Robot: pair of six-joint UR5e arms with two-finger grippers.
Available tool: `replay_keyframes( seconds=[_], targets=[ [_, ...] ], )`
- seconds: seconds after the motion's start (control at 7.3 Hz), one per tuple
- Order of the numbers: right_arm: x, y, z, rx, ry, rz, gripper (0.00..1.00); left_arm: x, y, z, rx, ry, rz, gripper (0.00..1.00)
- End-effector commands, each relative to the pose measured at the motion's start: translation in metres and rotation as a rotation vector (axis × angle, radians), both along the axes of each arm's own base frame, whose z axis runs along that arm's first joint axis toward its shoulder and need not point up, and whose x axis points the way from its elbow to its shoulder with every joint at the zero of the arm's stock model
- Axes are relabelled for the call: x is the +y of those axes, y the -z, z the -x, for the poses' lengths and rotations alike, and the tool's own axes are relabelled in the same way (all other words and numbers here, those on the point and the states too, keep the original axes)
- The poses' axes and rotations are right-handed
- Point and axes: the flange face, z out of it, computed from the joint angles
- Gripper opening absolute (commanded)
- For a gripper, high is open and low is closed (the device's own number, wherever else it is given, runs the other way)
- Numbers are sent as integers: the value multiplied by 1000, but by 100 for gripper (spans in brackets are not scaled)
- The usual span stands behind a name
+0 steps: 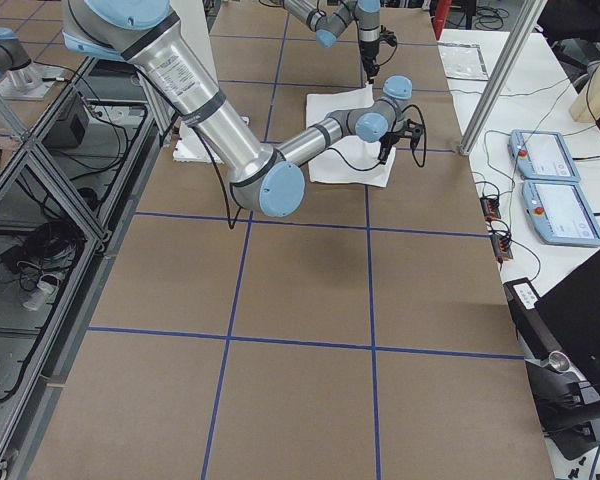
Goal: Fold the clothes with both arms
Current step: 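Open both grippers and raise them away from the folded shirt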
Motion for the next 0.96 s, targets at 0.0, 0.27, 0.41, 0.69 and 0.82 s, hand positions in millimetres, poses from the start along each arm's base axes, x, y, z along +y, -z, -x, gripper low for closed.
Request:
replay_keyframes(
  seconds=[0.0, 0.27, 0.41, 0.69, 0.82],
  targets=[
    [7, -11, 6, 16, 16, -15, 100, -3, -2, 0, -25, 27, -18, 100],
    [29, -13, -15, -7, 43, -70, 100, -3, -1, 1, -26, 27, -20, 100],
    [61, -16, -18, -21, 56, -85, 100, -3, 2, 4, -23, 28, -24, 100],
    [149, -34, -9, -26, 92, -86, 100, 5, 11, 13, -10, 31, -45, 100],
    [186, -39, -6, -28, 119, -94, 100, 11, 18, 21, 3, 31, -64, 100]
  ],
)
